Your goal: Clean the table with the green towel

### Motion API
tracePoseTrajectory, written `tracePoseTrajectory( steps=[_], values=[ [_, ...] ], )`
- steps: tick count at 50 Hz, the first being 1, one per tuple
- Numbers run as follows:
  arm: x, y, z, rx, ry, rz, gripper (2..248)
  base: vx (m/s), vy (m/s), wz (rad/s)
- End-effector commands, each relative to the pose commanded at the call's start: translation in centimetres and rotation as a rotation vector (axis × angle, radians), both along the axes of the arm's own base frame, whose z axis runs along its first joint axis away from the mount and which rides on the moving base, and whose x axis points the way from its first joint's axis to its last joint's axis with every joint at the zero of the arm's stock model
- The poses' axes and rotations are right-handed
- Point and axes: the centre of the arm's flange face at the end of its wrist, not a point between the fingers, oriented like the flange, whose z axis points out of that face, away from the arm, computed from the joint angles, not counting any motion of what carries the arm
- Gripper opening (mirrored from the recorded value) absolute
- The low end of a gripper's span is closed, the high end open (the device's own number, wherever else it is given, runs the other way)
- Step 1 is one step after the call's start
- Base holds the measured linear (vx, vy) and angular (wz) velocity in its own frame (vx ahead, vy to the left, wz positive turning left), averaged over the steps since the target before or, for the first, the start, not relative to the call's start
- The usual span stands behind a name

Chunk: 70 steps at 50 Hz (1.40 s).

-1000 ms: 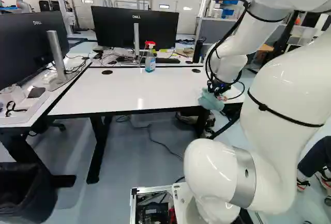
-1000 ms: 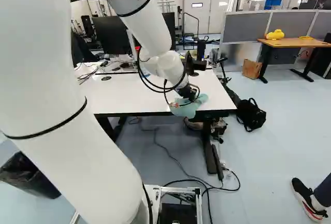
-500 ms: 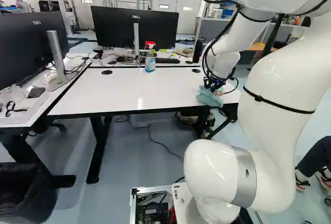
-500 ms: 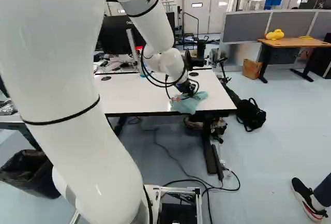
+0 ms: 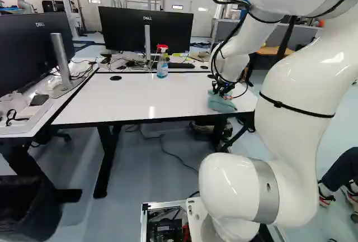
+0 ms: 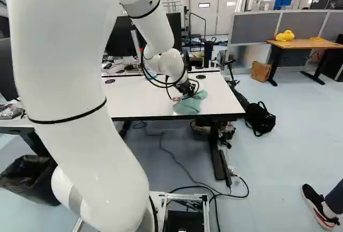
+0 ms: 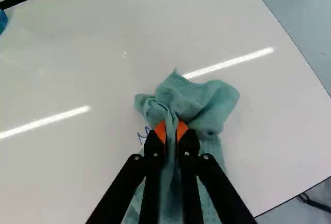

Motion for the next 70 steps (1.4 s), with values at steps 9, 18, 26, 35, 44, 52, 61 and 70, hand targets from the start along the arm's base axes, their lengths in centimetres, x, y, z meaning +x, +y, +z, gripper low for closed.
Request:
tracePoseTrajectory(
  steps=[9,18,26,35,44,52,61,70],
  values=[
    [0.0,1.5,0.0,0.0,0.001,0.03,44,0.0,0.0,0.0],
    [-0.5,3.0,0.0,0.001,0.004,0.057,44,0.0,0.0,0.0],
    [-1.6,4.1,0.0,0.002,0.007,0.074,44,0.0,0.0,0.0],
    [-3.2,4.9,0.0,0.003,0.011,0.085,44,0.0,0.0,0.0],
    [-5.0,5.3,0.0,0.003,0.013,0.084,44,0.0,0.0,0.0],
    [-6.6,5.2,0.0,0.004,0.014,0.074,44,0.0,0.0,0.0],
    [-7.5,4.1,-0.1,0.004,0.014,0.044,44,0.0,0.0,0.0],
    [-8.0,2.7,-0.1,0.004,0.014,0.008,44,0.0,0.0,0.0]
  ],
)
